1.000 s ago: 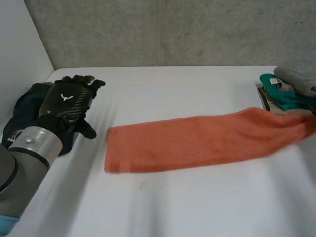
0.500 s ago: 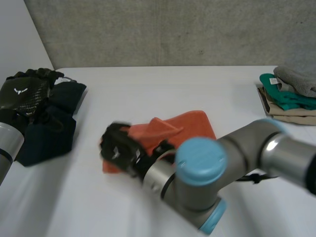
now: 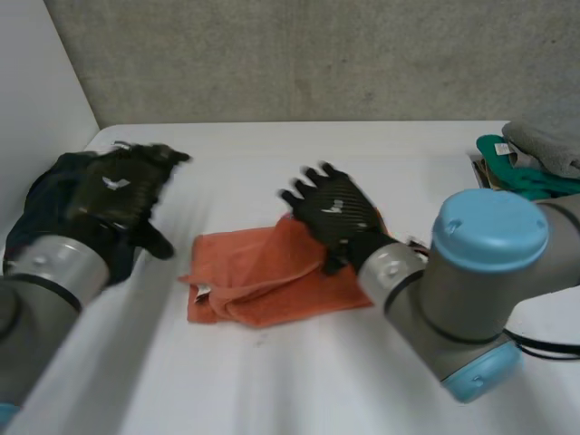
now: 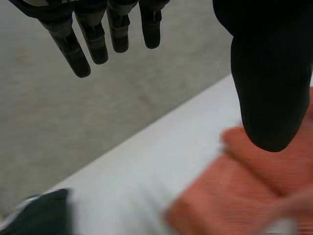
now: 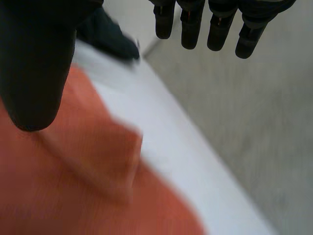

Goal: Fold the laundry.

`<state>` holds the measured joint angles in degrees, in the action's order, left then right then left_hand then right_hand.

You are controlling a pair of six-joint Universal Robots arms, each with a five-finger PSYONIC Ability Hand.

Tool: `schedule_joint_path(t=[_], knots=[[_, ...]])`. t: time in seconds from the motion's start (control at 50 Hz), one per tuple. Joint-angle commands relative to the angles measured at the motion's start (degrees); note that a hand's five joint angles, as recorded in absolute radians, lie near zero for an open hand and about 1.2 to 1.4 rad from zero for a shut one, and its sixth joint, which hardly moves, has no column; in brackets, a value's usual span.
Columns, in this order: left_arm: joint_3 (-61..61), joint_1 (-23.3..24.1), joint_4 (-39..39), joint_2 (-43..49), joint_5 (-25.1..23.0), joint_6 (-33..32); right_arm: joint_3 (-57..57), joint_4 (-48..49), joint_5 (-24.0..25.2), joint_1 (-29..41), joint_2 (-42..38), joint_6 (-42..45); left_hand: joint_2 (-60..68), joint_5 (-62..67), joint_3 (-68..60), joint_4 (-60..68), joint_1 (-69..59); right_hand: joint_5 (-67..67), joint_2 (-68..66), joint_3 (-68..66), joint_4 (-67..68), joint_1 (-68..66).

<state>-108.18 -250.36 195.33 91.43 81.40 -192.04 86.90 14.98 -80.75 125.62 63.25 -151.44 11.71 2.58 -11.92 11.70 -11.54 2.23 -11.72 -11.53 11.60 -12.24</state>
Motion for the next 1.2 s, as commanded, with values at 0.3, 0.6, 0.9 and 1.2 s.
schedule_joint_path(t=[0.3,0.6,0.9,1.2], knots=[[17.55,19.65,2.86,30.2,8.85,-12.56,6.8,-3.11,-3.19,-7.94,-1.38,-5.27,-1.71,-2.58,1.92,-1.7,1.54,4.48,-4.99,-5.18,5.11,-4.48],[18.01,11.82,0.84,27.4,28.03,-13.18,4.42,-0.04,-5.03,-7.23,-5.86,-0.78,-1.71,-2.58,1.92,-1.7,1.54,27.2,-27.71,-27.91,27.83,-27.2],[15.19,13.23,2.51,23.88,27.05,-13.09,5.39,1.1,-5.65,-7.85,-5.95,0.89,-1.71,-2.58,1.92,-1.7,1.54,59.09,-59.6,-59.8,59.72,-59.09],[9.93,12.35,2.6,16.77,26.97,-12.3,9.79,-9.0,-8.89,-20.67,0.47,12.56,-1.71,-2.58,1.92,-1.7,1.54,67.77,-68.28,-68.47,68.4,-67.76]])
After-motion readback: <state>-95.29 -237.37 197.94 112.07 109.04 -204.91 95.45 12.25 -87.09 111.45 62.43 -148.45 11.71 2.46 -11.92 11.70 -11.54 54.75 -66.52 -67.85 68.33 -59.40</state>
